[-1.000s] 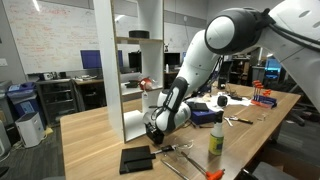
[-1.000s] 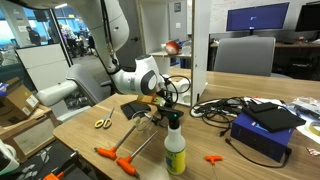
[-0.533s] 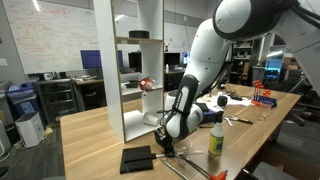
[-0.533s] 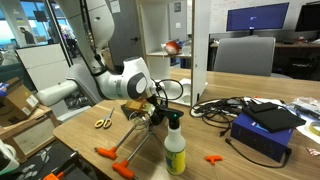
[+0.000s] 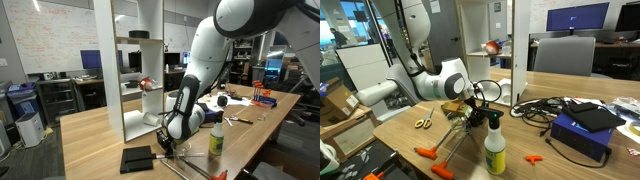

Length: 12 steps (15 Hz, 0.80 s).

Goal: Move the black object from the bottom shelf to the table

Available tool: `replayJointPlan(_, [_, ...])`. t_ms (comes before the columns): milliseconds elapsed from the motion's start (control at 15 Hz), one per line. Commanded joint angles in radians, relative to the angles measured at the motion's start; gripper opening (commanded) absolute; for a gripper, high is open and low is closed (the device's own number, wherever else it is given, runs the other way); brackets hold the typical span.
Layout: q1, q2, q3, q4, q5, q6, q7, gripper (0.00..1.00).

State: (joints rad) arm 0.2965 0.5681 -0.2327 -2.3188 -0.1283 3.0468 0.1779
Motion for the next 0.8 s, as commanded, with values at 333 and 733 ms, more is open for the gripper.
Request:
replayJointPlan(333, [0.042,-0.107,-0.059,-0.014,-0.017,-0.118,0.039,1.00])
replayJointPlan(733, [0.098,-0.350,-0.147,-0.003,-0.186,-0.296,0.125,1.00])
